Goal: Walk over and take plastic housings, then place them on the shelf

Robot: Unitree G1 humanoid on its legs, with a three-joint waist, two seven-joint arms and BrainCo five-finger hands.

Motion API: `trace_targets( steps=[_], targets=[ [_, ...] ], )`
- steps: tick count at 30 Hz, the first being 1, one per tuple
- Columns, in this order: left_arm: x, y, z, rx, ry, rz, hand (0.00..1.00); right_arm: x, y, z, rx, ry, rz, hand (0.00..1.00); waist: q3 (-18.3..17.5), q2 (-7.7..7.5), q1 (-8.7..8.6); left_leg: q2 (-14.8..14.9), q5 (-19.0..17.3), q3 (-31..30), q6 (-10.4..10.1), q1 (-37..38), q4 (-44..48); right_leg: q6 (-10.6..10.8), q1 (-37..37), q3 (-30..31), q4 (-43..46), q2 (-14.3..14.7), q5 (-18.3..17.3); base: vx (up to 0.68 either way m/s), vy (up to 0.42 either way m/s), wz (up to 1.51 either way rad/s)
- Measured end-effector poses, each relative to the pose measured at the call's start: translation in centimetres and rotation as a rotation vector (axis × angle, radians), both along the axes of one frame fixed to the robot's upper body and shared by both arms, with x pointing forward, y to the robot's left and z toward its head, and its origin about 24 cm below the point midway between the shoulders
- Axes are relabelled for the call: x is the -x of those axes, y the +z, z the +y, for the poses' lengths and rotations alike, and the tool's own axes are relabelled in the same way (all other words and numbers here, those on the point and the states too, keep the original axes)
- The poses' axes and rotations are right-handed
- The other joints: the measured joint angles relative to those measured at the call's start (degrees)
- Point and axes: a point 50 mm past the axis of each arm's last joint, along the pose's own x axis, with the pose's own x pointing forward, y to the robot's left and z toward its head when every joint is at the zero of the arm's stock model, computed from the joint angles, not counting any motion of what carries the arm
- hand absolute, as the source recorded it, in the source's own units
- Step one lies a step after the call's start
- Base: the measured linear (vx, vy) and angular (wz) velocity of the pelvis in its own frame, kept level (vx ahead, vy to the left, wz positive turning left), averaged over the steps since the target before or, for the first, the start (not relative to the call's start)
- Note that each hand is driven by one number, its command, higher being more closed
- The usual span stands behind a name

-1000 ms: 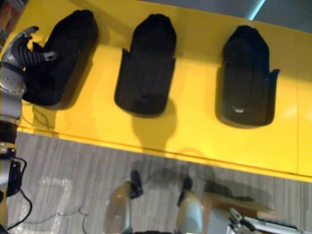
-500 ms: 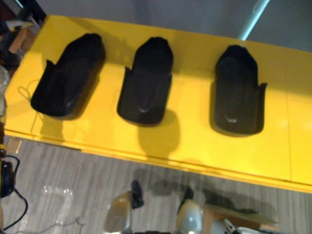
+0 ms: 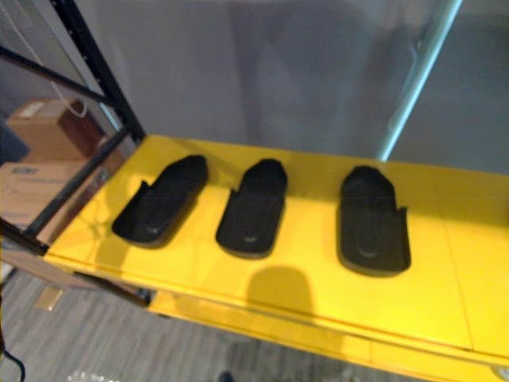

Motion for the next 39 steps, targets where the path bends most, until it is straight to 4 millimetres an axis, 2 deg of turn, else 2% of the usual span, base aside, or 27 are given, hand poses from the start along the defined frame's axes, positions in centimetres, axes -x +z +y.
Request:
trace_targets(
  steps=[2,6,9,12,17,21,24,30,36,37,39],
  targets=[
    [-0.4,-3.5,-0.4,0.038,-0.091,0.162,0.0,0.4,-0.1,0.3,-0.003,-0.004,0.021,0.0,-0.3,-0.46,0.59,-0.36,0.09,-0.57,0.17,0.02,-0.04,-0.46,0.57,-1.03,-0.29,-0.15,0.5,-0.02,0.019,0.15],
    [-0.9,-8.3,-0.3,0.136,-0.153,0.365,0.0,0.9,-0.2,0.5,-0.022,0.006,0.042,0.0,-0.93,-1.11,0.76,-0.73,0.43,-1.41,0.48,-0.19,-0.08,-0.55,1.02,-1.08,-0.43,-0.49,0.57,-0.03,-0.005,0.11],
    [-1.4,-12.5,-0.7,0.253,-0.222,0.527,0.0,1.0,-0.1,0.3,-0.026,0.037,0.056,0.0,-1.04,-0.66,0.71,-0.79,0.84,-1.6,0.58,-0.27,-0.1,-0.55,0.88,-1.02,0.0,-0.61,0.56,-0.05,-0.016,0.04],
    [-2.0,-16.4,-2.0,0.306,-0.302,0.702,0.0,1.4,-0.1,-0.2,-0.03,0.059,0.079,0.0,-1.18,0.04,0.62,-0.74,1.39,-1.73,0.54,-0.43,-0.44,-0.55,0.82,-0.86,0.03,-0.58,0.52,-0.06,-0.019,0.0],
    [-2.4,-19.5,-1.3,0.405,-0.297,0.82,0.0,1.7,0.1,-0.8,-0.004,0.09,0.084,0.0,-0.95,0.86,0.32,-0.82,2.15,-0.95,0.4,-0.27,-0.62,-2.8,0.8,-0.83,-1.15,-0.51,-1.75,-0.07,-0.028,-0.11],
    [-2.4,-20.8,-0.8,0.48,-0.302,0.857,0.0,2.9,0.2,-1.0,0.002,0.089,0.113,0.0,-0.88,0.65,0.31,-0.27,2.69,-0.96,-0.03,-0.3,-0.65,-2.3,0.89,-0.88,-1.89,0.02,-2.51,-0.06,-0.049,-0.03],
    [-2.1,-22.3,0.0,0.542,-0.243,0.907,0.0,3.6,0.2,-1.1,0.003,0.094,0.131,0.0,-0.77,0.23,0.31,0.04,2.79,-1.03,-0.28,-0.34,-0.65,-2.17,0.9,-0.92,-2.0,0.29,-2.63,-0.01,-0.011,0.0],
    [-1.4,-23.6,1.5,0.643,-0.078,0.877,0.0,3.8,0.1,-0.3,-0.014,0.091,0.134,0.0,-0.6,-1.7,0.37,-0.35,2.66,-1.11,-0.21,-1.03,-0.63,-1.89,0.88,-1.07,-2.71,0.24,-2.36,0.04,-0.001,0.03],
    [-0.9,-25.2,0.7,0.709,-0.07,0.888,0.0,3.0,0.0,-0.1,-0.017,0.097,0.116,0.0,0.05,-2.56,0.3,-0.76,2.45,-1.21,-0.37,-0.33,-0.6,-1.33,1.85,-1.18,-2.94,-0.05,-1.94,0.07,-0.003,0.02],
    [-0.7,-25.5,0.6,0.715,-0.069,0.898,0.0,2.9,0.0,-0.1,-0.016,0.099,0.113,0.0,0.5,-1.99,0.32,-0.73,2.27,-1.16,-0.47,0.01,-0.61,-1.44,2.16,-1.18,-3.02,-0.03,-2.01,0.01,-0.015,-0.03],
    [-0.5,-26.0,0.3,0.723,-0.089,0.914,0.0,2.8,0.1,-0.3,-0.008,0.107,0.107,0.0,0.84,-1.81,0.32,-0.67,2.09,-1.15,-0.46,0.44,-0.62,-1.56,2.66,-1.2,-3.23,0.07,-2.09,0.01,-0.01,-0.02]
  ],
)
